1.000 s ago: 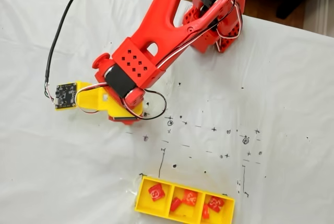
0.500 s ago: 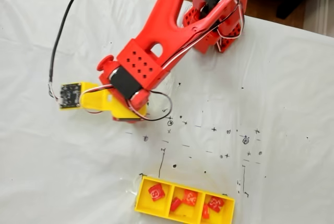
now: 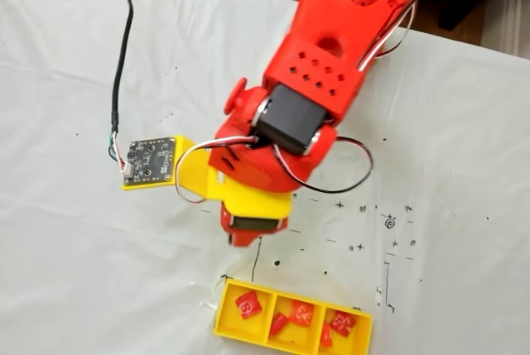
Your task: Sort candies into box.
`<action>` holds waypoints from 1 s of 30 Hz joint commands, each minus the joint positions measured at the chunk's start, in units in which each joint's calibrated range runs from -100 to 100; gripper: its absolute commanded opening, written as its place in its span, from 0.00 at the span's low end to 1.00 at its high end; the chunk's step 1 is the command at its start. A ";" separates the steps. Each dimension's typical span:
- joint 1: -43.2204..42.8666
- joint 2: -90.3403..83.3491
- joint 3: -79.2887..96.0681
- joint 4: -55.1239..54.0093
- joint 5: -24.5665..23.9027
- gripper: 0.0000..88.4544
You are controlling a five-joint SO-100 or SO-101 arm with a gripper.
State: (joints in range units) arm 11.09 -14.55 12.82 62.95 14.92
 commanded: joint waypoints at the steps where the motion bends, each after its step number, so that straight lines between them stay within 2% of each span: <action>1: -3.39 -5.13 -9.41 -0.12 -1.95 0.00; 9: -4.75 4.04 -21.61 0.70 -3.27 0.00; 30: -7.38 21.08 -34.35 -1.59 -3.03 0.00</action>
State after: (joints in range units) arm 5.08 6.58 -11.42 62.01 11.75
